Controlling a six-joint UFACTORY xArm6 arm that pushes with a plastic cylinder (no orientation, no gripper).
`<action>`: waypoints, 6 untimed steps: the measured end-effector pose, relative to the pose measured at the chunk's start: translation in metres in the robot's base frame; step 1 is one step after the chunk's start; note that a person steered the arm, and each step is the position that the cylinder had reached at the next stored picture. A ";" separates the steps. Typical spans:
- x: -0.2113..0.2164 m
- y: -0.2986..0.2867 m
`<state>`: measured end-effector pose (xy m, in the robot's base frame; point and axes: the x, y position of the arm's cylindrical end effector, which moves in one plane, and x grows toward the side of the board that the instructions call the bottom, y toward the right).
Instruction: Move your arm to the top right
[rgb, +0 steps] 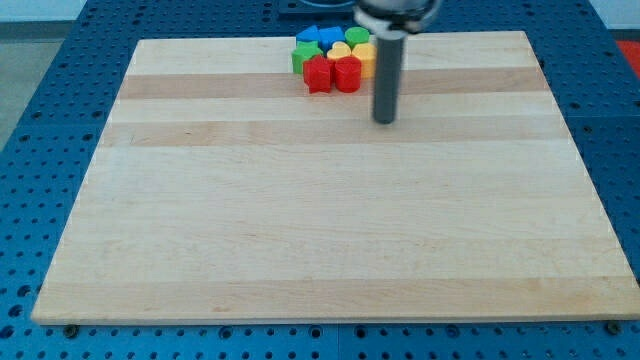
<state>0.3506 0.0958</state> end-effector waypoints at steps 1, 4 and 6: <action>-0.029 0.048; -0.127 0.094; -0.159 0.049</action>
